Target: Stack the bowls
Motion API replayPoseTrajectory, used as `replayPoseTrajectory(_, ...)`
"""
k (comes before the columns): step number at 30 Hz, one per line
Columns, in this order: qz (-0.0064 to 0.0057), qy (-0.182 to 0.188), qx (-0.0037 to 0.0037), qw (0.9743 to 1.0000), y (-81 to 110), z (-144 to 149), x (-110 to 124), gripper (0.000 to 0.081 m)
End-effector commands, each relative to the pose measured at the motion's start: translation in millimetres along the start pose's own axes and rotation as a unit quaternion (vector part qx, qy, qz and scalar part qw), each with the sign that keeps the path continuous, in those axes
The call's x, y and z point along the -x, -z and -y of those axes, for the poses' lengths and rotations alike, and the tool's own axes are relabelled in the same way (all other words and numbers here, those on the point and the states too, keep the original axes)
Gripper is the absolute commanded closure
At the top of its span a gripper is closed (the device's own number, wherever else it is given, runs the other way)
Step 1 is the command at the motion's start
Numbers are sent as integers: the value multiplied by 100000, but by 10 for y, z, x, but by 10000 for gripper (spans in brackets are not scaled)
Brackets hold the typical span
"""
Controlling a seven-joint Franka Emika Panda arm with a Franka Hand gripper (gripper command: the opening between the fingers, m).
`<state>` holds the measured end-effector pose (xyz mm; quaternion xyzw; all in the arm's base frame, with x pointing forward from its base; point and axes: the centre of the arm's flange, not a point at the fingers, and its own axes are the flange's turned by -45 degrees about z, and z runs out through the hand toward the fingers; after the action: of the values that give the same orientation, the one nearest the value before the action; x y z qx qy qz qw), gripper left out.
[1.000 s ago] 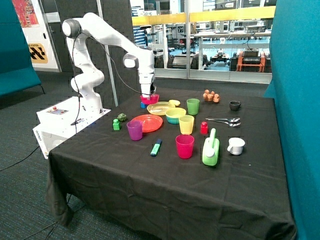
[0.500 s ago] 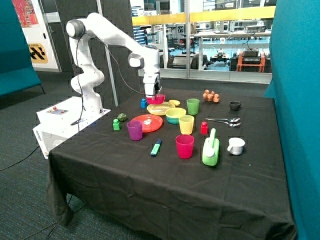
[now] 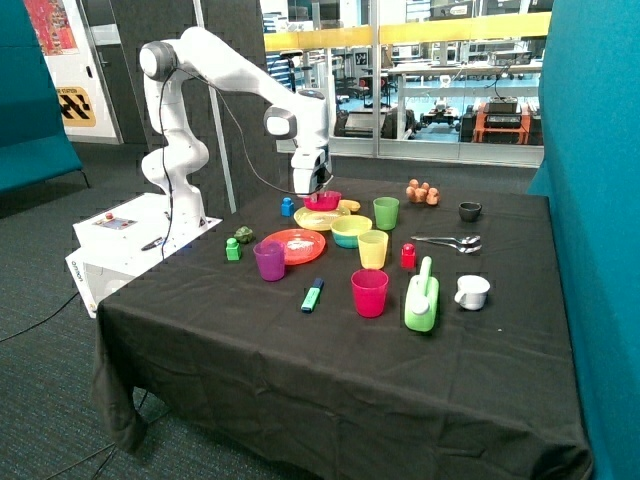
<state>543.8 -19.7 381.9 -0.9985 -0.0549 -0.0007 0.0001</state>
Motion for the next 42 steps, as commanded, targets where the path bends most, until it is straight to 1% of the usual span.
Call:
replayPoseTrajectory(1,71,-4493,6,99899,0,-114,-211,808)
replayPoseTrajectory(14,71,-5618,7,99842,64,-212,-441,808)
replayPoseTrajectory(22,71,-7735,8,99700,27,-411,-518,808)
replayPoseTrajectory(28,71,-8534,9,99635,-3,-546,-630,808)
replayPoseTrajectory(35,71,-8974,9,99597,-31,-583,-741,808)
replayPoseTrajectory(42,71,-9117,9,99584,-50,-549,-850,808)
